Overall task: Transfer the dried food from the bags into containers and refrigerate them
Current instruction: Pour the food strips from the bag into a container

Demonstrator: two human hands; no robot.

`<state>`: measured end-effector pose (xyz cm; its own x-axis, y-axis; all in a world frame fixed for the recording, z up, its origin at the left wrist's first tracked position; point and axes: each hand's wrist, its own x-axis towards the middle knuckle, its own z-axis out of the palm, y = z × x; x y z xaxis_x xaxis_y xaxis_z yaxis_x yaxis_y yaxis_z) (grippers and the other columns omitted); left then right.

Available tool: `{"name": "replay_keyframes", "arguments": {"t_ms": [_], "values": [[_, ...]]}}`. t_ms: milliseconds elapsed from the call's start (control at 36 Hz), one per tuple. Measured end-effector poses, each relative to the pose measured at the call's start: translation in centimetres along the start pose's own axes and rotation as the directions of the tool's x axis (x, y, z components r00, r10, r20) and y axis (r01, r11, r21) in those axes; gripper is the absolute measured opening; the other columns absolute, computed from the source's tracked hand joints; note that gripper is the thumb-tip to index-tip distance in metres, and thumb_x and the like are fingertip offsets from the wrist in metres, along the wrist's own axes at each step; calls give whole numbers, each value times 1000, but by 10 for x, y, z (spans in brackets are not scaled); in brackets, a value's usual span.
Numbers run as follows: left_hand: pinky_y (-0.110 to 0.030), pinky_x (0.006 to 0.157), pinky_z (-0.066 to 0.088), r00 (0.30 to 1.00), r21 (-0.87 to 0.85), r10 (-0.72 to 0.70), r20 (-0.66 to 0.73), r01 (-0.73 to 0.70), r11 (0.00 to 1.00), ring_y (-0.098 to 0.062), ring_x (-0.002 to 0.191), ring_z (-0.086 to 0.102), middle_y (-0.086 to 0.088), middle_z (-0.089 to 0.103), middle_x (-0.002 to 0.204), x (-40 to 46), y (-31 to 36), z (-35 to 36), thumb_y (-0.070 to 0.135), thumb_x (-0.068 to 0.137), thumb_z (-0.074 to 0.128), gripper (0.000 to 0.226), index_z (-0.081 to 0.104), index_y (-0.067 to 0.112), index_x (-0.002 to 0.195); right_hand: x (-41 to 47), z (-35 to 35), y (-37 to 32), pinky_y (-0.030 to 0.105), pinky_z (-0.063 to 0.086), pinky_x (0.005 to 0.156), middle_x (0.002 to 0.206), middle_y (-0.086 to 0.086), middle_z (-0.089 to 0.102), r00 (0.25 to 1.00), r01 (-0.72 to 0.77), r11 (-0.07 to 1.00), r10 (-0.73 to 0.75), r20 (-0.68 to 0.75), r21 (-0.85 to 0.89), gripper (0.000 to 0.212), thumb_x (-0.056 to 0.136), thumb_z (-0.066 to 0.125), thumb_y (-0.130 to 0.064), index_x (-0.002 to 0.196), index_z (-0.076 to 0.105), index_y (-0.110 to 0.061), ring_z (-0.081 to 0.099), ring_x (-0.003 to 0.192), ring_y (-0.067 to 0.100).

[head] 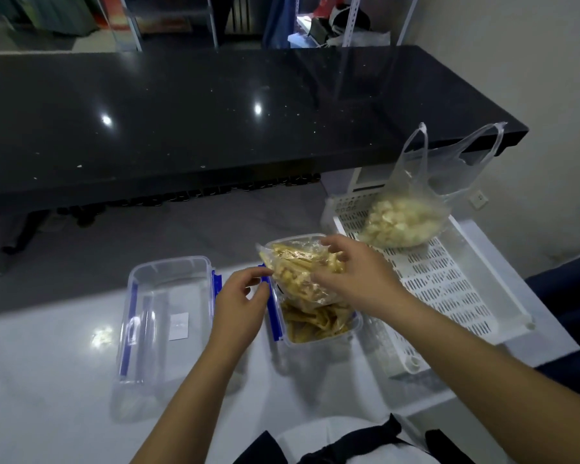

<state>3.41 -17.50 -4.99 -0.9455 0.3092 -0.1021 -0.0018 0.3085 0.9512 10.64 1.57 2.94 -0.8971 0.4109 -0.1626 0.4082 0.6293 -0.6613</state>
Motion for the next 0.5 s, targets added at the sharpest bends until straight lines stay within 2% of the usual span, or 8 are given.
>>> {"name": "replay_keyframes", "arguments": {"t_ms": [111, 167, 222, 278, 333, 417, 444, 500], "values": [[-6, 69, 47, 1000, -19, -11, -9, 11, 1000, 11, 96, 60, 15, 69, 110, 8, 3, -8, 13, 97, 56, 27, 70, 33, 110, -33, -3, 14, 25, 44, 98, 134, -21, 57, 995, 42, 982, -24, -99, 181, 49, 85, 75, -43, 131, 58, -38, 51, 122, 0], [-7, 66, 47, 999, -29, -30, -10, 30, 999, 11, 95, 61, 17, 68, 112, 15, 6, -9, 18, 98, 57, 25, 67, 35, 113, -51, -2, 22, 12, 42, 92, 132, -22, 56, 993, 38, 967, -8, -120, 251, 47, 87, 73, -38, 131, 57, -39, 50, 120, -8], [-11, 72, 46, 999, -32, -31, 10, 31, 999, 6, 103, 60, 17, 66, 117, 22, 11, -9, 21, 98, 59, 24, 64, 38, 115, -68, 0, 29, 6, 44, 81, 126, -26, 58, 995, -21, 929, 55, -82, 370, 47, 87, 74, -31, 129, 57, -43, 51, 116, -15], [-17, 81, 46, 998, 13, -11, 55, 10, 1000, 0, 111, 57, 14, 62, 123, 33, 19, -7, 25, 98, 61, 26, 61, 36, 121, -82, 5, 33, 7, 46, 77, 117, -34, 62, 992, -111, 857, 126, 4, 503, 46, 86, 77, -29, 122, 58, -52, 54, 112, -15], [-26, 90, 45, 992, 107, 6, 123, -19, 994, -5, 117, 52, 10, 56, 132, 46, 28, -4, 27, 98, 61, 33, 58, 31, 131, -91, 14, 37, 11, 47, 80, 109, -44, 61, 982, -186, 798, 163, 93, 573, 45, 78, 78, -38, 109, 59, -65, 56, 109, -15], [-33, 101, 43, 958, 296, 47, 284, -134, 946, -11, 127, 47, 6, 48, 144, 66, 45, 6, 28, 98, 57, 45, 51, 29, 143, -96, 29, 39, 33, 47, 93, 98, -45, 60, 950, -313, 684, 226, 217, 659, 46, 73, 78, -39, 94, 57, -75, 53, 108, -8], [-37, 104, 44, 939, 352, 44, 342, -171, 920, -16, 130, 47, 5, 45, 147, 73, 50, 11, 27, 99, 56, 46, 49, 30, 144, -96, 33, 39, 36, 47, 92, 100, -43, 58, 944, -329, 650, 233, 233, 685, 48, 79, 78, -34, 93, 55, -75, 52, 108, -6], [-44, 106, 47, 899, 445, -1, 439, -216, 869, -22, 130, 49, 2, 44, 150, 83, 56, 21, 27, 99, 54, 46, 48, 31, 144, -95, 37, 39, 37, 47, 89, 109, -38, 52, 936, -352, 601, 248, 252, 717, 53, 86, 74, -27, 106, 51, -70, 52, 110, -1]]}}
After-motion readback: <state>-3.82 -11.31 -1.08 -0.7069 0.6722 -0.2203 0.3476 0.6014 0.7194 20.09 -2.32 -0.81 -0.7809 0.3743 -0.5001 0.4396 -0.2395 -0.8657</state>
